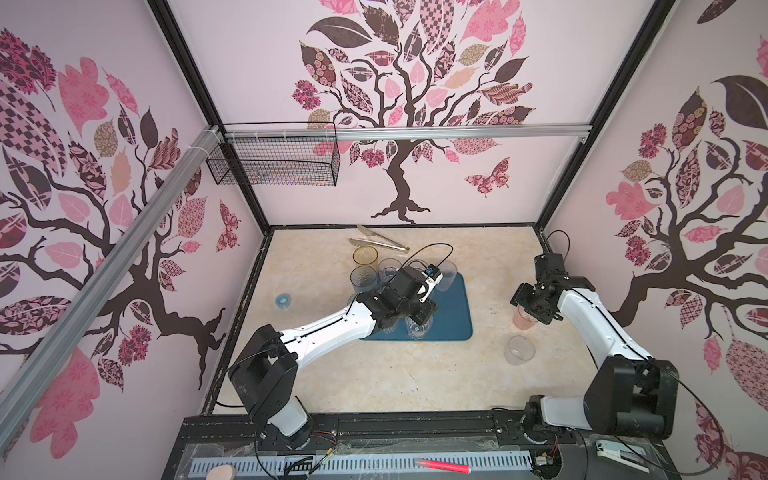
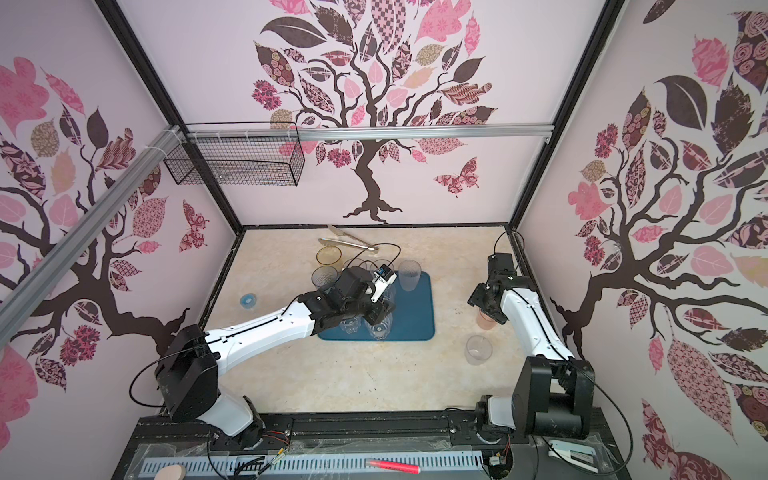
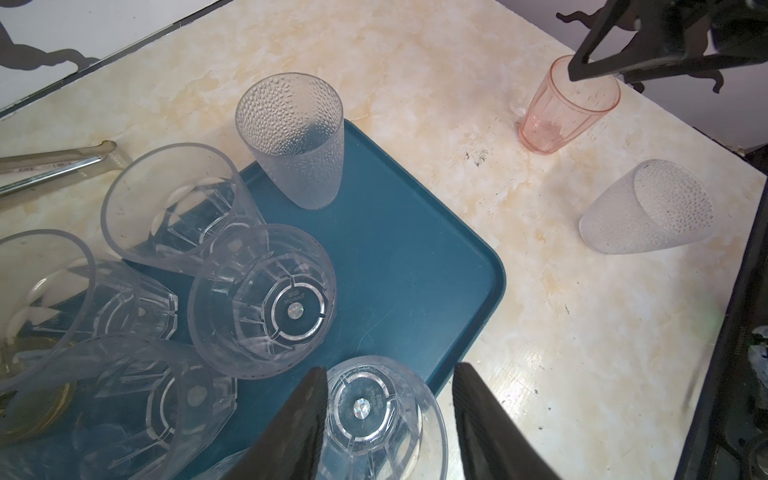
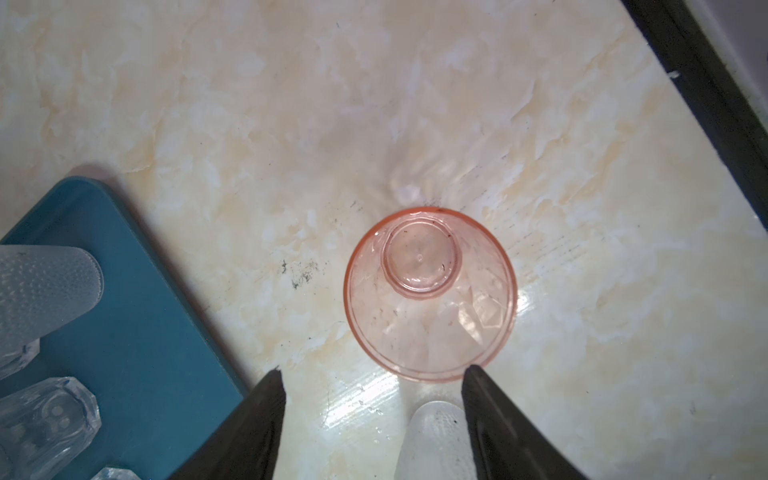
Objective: Place the glasses into the tray
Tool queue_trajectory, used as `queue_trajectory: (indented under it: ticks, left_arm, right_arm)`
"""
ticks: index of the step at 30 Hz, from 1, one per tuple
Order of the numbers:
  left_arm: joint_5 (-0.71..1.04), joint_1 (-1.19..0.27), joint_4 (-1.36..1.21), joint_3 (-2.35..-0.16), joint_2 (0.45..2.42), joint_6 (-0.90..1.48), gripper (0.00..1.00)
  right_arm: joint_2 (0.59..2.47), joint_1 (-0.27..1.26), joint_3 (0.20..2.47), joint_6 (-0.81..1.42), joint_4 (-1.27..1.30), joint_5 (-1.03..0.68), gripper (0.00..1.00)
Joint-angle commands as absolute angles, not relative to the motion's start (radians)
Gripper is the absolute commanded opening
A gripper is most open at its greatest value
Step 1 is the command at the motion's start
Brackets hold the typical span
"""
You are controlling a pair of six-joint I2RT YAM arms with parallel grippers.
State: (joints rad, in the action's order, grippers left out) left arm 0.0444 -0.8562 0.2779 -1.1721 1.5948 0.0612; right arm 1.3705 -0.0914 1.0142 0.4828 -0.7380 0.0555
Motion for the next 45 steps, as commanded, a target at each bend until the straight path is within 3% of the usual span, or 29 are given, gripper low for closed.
queue_trajectory:
  ticks: [1,15,22,31,38,45]
  left_arm:
    - [0.025,-0.854,0.270,-1.151,1.590,0.056,0.52]
    - [0.024,-0.855,0.269,-1.147,1.596,0.045,0.52]
    - [0.033,-0.855,0.273,-1.151,1.597,0.044,0.52]
    - [0.030,-0.855,0.280,-1.164,1.606,0.044,0.51]
    - [-0.063,-0.789,0.339,-1.194,1.566,0.067,0.51]
    - [-0.111,-0.703,0.415,-1.216,1.522,0.092,0.50]
  right_arm:
    - [1.423,-0.078,1.035,0.465,-0.703,0.063,0.68]
    - [1.512,-0.071,0.957,0.483,-0.595,0.049,0.46]
    - [1.549,-0.071,0.968,0.491,-0.556,0.027,0.25]
    - [1.534,-0.028,1.005,0.477,-0.580,0.041,0.08]
    - [1.498,0.114,1.111,0.454,-0.682,0.056,0.05]
    - [1.530,0.394,1.157,0.503,-0.736,0.065,0.01]
